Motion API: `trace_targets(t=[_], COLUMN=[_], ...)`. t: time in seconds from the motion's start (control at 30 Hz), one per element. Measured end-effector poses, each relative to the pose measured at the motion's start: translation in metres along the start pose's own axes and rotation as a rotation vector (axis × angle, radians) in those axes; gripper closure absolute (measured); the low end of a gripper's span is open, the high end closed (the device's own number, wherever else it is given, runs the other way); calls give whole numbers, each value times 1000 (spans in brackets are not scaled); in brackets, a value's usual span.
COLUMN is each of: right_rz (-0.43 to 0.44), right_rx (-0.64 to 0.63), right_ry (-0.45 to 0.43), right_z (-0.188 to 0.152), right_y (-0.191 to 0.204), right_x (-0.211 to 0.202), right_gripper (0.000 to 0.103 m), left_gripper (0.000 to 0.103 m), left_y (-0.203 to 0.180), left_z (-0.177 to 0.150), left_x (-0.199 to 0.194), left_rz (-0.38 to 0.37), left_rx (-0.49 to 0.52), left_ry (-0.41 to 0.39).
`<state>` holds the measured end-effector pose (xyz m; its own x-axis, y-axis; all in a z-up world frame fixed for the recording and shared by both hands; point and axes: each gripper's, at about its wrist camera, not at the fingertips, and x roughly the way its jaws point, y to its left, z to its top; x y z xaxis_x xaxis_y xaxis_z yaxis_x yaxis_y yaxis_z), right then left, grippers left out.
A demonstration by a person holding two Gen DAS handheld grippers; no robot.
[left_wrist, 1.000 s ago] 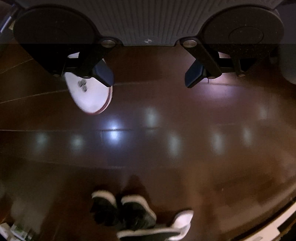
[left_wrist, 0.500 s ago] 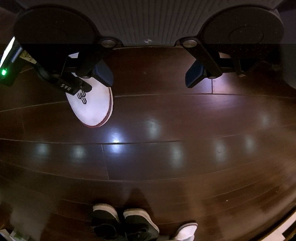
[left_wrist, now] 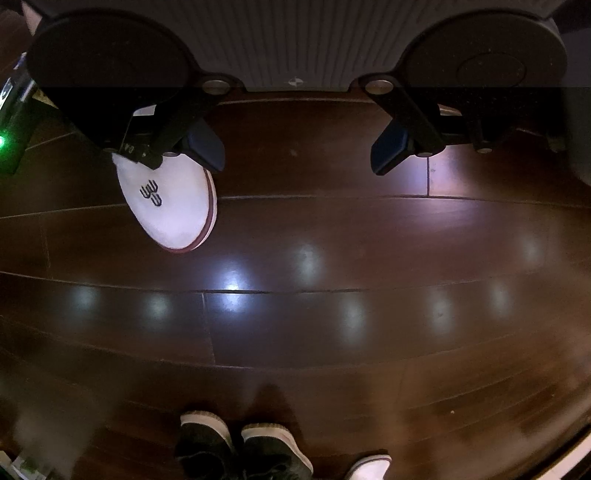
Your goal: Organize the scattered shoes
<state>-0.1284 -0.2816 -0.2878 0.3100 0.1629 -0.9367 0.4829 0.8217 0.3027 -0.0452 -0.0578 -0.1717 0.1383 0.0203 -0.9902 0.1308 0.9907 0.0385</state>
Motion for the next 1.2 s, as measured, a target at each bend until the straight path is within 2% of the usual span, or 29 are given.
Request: trace_targets(t=[0.27, 0.3, 0.37, 0.4, 0.47, 0.53, 0.67, 0.77, 0.8, 0.83, 0.93, 1.07, 1.2], right_rz=[-35, -36, -48, -49, -71, -85, -182, -202, -214, -217, -253, -295, -311], right_rx=[-350, -466, -618, -621, -816, -908, -1221, -1329, -1419, -1445, -1646, -1790, -1802], right_ry=[62, 88, 117, 117, 156, 175, 239, 267, 288, 292, 314, 296, 251], right_z=[1, 0, -4, -4, -12, -16, -44, -59, -71, -74, -99, -120, -134], right_y=[14, 21, 29, 30, 40, 45, 55, 56, 58, 58, 60, 61, 64], right_x=[-4, -5, -7, -7, -9, -8, -1, 4, 8, 9, 19, 31, 41], right_gripper=[93, 93, 93, 93, 93, 93, 93, 93, 93, 93, 93, 91, 87], left_gripper=[13, 13, 13, 13, 13, 13, 13, 13, 13, 13, 13, 13, 13], left_y=[-1, -1, -1, -1, -2, -4, -8, -10, -11, -13, -16, -21, -25], left_z=[1, 2, 3, 4, 4, 4, 2, 2, 2, 1, 0, -4, -6], left_x=[-3, -4, -6, -7, -9, -11, -9, -8, -8, -8, -8, -9, -9], left_rz=[-20, -24, -31, -31, -27, -21, -18, -17, -14, -16, -22, -18, -1], left_rx=[-8, -10, -13, -14, -9, -1, 9, 19, 25, 31, 41, 58, 74], left_ry=[-8, -9, -12, -14, -24, -32, -31, -29, -31, -30, -26, -25, -19])
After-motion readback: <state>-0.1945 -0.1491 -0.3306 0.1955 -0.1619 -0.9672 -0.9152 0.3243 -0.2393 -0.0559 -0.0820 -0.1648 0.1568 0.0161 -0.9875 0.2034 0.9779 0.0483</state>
